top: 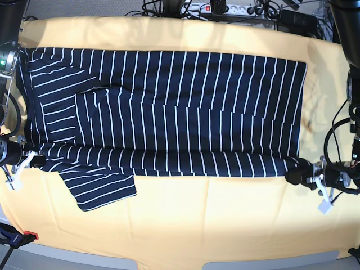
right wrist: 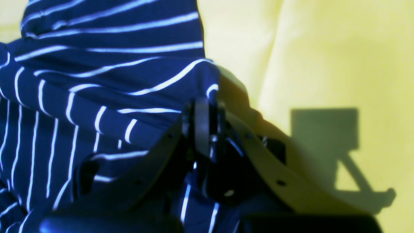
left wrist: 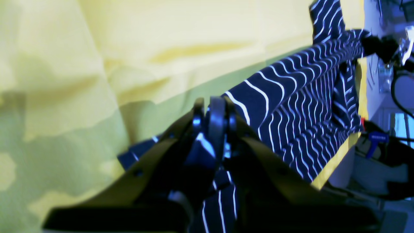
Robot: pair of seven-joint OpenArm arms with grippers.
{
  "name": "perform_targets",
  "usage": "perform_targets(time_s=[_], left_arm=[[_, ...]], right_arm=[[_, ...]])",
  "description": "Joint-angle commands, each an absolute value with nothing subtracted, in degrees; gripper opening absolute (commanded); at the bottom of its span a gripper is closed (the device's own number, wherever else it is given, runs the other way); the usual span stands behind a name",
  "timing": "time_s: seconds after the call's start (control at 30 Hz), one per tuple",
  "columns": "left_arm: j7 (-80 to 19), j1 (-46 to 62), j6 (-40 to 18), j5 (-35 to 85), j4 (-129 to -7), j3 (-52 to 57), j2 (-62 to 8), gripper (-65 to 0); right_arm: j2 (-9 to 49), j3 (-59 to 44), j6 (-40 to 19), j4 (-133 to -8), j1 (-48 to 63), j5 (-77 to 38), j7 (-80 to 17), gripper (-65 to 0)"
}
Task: Fold the T-shirt properly
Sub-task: 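Lift the hem with both grippers and pull it toward the collar, then fold the held hem edge over the shirt body with both grippers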
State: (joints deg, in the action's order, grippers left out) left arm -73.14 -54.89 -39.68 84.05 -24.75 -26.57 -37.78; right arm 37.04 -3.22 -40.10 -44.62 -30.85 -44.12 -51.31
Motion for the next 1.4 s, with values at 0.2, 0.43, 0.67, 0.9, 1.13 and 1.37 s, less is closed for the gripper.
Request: perform_targets(time_s=[0.2, 0.43, 0.67, 0.9, 1.13, 1.37], left_arm=[[-80.0, -57.1, -40.0, 85.0, -25.4, -26.1, -38.4, -65.0], [-80.0, -57.1, -40.0, 85.0, -25.4, -26.1, -38.2, -65.0], [-80.0, -57.1, -38.0, 85.0, -25.4, -26.1, -39.1, -65.0], [-80.0, -57.1, -37.6, 85.0, -25.4, -26.2, -39.0, -65.0], [-80.0, -55.0, -39.9, 85.0, -34.3, -26.1, -40.2, -65.0], [-80.0, -45.6, -38.4, 85.0, -53.9, -26.1, -47.5, -65.0]], right_arm=[[38.8, -3.6, -40.0, -45.6, -32.7, -45.2, -52.2, -65.0], [38.8, -3.6, -40.0, -45.7, -32.7, -45.2, -54.7, -65.0], [38.8, -3.6, -40.0, -45.7, -32.7, -45.2, -54.7, -65.0], [38.8, -3.6, -40.0, -45.7, -32.8, -45.2, -54.0, -65.0], [38.8, -3.6, -40.0, -45.7, -32.7, -45.6, -53.6, -65.0], [38.8, -3.6, -40.0, -45.7, -32.7, -45.6, -53.6, -65.0]])
